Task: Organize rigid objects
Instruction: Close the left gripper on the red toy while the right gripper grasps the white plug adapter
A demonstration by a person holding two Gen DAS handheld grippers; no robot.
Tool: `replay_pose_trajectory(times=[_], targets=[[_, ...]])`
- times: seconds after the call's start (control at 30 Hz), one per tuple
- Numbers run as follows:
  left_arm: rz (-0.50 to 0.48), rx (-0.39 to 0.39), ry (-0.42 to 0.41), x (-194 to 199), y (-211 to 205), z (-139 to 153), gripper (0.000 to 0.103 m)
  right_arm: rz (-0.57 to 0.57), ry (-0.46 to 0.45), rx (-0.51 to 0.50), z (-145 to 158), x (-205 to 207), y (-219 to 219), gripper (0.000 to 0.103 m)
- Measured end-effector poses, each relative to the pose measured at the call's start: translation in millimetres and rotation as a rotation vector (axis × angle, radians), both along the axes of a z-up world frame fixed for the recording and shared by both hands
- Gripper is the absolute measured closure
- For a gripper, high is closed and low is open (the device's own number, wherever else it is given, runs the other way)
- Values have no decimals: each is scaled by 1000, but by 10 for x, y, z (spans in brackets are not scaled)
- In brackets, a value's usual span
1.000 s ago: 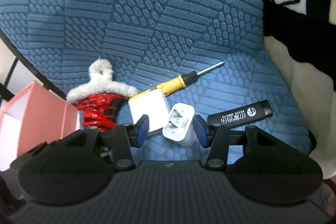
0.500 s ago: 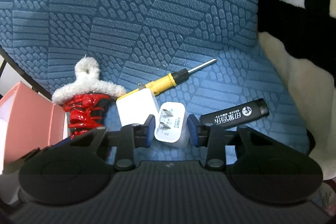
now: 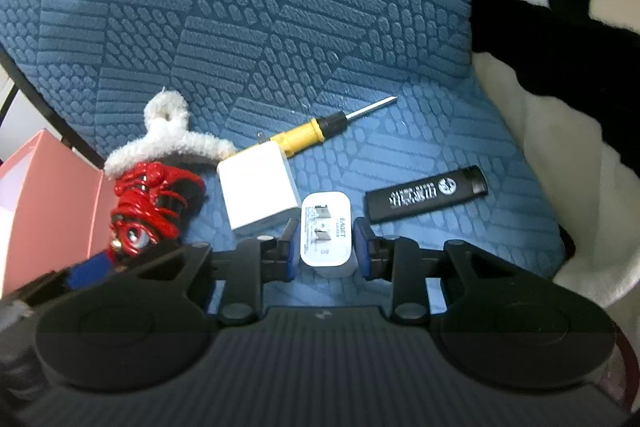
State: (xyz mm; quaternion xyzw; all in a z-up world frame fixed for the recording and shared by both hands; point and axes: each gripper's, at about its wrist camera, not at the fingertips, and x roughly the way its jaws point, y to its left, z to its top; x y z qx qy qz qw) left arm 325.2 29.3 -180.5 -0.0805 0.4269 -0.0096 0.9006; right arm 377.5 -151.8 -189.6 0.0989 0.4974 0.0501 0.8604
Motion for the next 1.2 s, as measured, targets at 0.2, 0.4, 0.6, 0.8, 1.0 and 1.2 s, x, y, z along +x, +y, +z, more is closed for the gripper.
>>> replay_pose_trajectory(times=[0.2,0.4,0.6,0.8,1.0,1.2], targets=[[17,-42,1,-197,53,124,44,-5,4,-16,-5,-224,-148,72],[21,-82,5,-382,68,210,44,-6,24,11,50,-440,-261,72],[-12,-106,1,-600,37,329,44,1,-6,3,181,-636,-331,72],[-42,-121,41,-825,-31,341,44,-20,20,24,152,-868,-516,72],[-53,-97,60,-1003,-123,320,44,-19,48,67,133,-993,-499,72],[-72,-92,63,-982,-189,268,38,-16,42,63,120,-974,-494,72]])
